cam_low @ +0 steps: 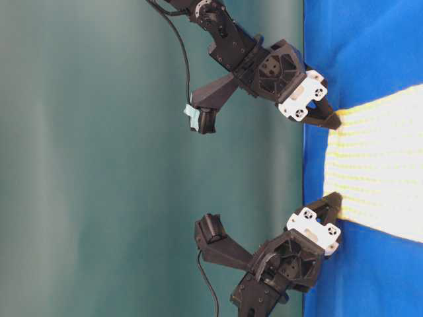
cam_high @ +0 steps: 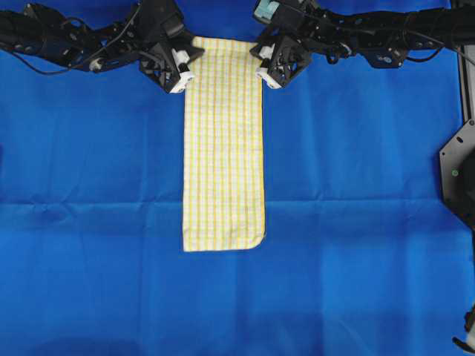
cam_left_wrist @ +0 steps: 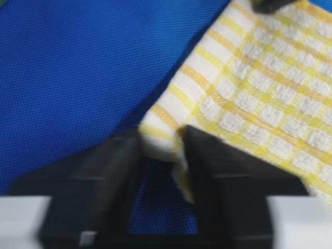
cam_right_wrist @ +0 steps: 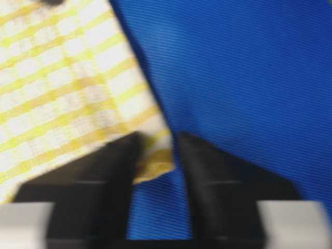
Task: Fold the yellow towel.
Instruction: 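Move both grippers to the strip's top end and pinch its corners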
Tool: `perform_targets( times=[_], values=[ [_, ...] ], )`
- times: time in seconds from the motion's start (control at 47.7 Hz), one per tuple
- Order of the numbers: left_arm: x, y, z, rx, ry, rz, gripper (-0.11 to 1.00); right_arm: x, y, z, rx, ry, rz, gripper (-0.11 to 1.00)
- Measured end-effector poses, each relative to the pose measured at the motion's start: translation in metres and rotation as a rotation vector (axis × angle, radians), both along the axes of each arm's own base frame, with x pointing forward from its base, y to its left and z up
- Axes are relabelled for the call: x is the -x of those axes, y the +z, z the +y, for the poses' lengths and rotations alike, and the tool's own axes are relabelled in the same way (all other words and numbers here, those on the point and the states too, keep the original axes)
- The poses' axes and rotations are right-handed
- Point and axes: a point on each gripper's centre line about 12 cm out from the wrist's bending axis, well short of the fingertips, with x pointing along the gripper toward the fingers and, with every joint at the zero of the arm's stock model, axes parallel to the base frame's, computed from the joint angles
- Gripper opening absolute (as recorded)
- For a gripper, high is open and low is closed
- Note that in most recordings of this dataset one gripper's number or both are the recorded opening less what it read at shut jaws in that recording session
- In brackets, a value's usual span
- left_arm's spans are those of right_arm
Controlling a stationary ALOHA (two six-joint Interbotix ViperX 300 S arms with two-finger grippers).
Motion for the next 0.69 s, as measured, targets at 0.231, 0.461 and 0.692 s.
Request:
perform_targets(
  times=[0.231,0.461,0.692],
  values=[
    [0.0,0.0,0.0,-0.001,-0.003,0.001,0.05,-0.001,0.0,0.001,0.003,0.007,0.0,0.05],
    [0.0,0.0,0.0,-0.001,-0.001,0.0,0.05,-0.003,0.002,0.0,0.006,0.006,-0.004,0.05],
    [0.001,0.008,-0.005,0.003,-0.011,0.006,0.05,-0.002,0.015,-0.001,0.016,0.002,-0.023,0.05]
  ],
)
